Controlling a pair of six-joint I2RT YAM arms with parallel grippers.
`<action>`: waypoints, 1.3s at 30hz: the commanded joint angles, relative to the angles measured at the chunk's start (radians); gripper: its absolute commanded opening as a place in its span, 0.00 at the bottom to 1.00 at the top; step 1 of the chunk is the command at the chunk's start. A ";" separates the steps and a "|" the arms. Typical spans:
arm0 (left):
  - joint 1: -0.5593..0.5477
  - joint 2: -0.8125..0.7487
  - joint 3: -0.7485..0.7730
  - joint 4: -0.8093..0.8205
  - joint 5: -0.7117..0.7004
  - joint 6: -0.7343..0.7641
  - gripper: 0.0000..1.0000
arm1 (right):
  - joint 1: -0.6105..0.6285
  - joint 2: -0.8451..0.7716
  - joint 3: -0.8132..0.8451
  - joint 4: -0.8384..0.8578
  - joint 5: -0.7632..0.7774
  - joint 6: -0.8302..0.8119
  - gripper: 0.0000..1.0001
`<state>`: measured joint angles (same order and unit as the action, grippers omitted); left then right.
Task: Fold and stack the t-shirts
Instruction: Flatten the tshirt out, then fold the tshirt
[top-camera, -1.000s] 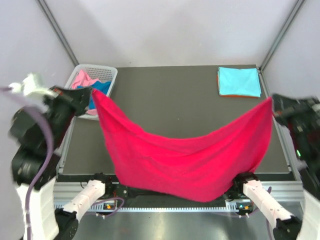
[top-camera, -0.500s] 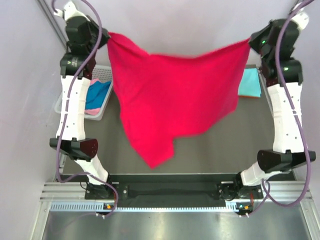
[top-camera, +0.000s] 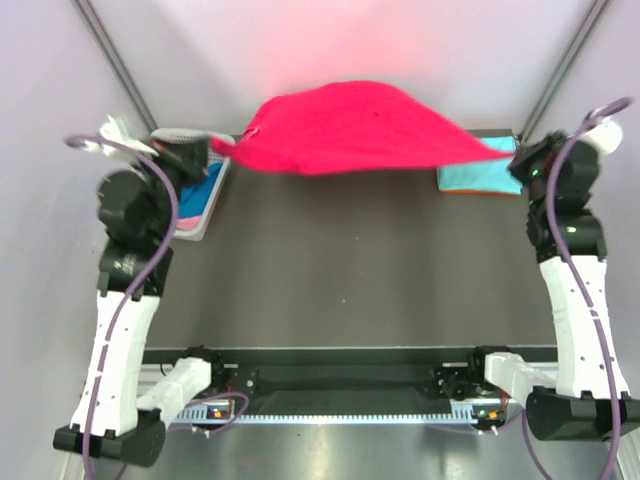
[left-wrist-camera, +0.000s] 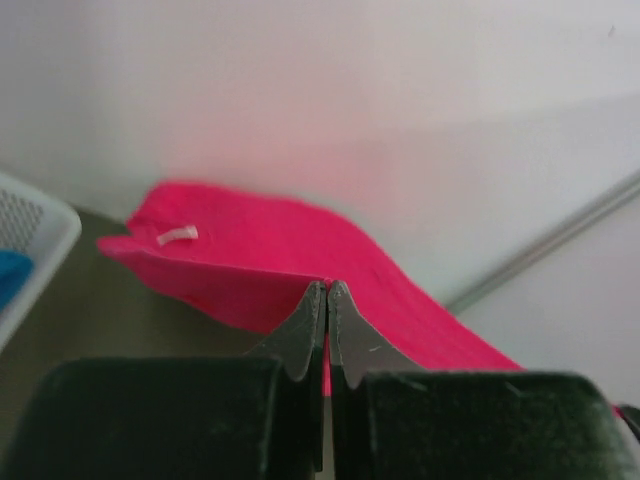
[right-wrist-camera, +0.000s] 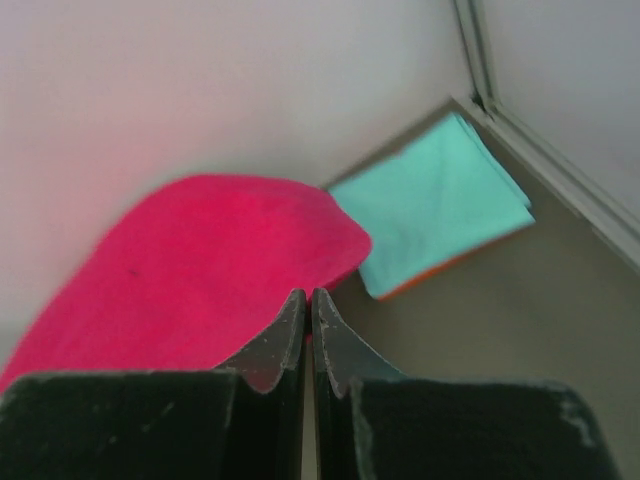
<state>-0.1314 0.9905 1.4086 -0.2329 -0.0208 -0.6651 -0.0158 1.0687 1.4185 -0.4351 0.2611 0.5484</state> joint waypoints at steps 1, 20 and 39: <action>-0.033 -0.070 -0.266 0.031 0.110 -0.070 0.00 | -0.019 -0.044 -0.183 -0.006 0.007 -0.033 0.00; -0.066 -0.418 -0.654 -0.477 -0.026 -0.129 0.00 | -0.032 -0.361 -0.805 -0.339 -0.138 0.134 0.00; -0.068 -0.271 -0.699 -0.323 -0.053 -0.111 0.00 | -0.032 -0.319 -0.825 -0.256 -0.085 0.214 0.00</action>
<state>-0.1967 0.6811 0.6720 -0.6651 -0.0540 -0.7956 -0.0360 0.7006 0.5949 -0.7872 0.1558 0.7544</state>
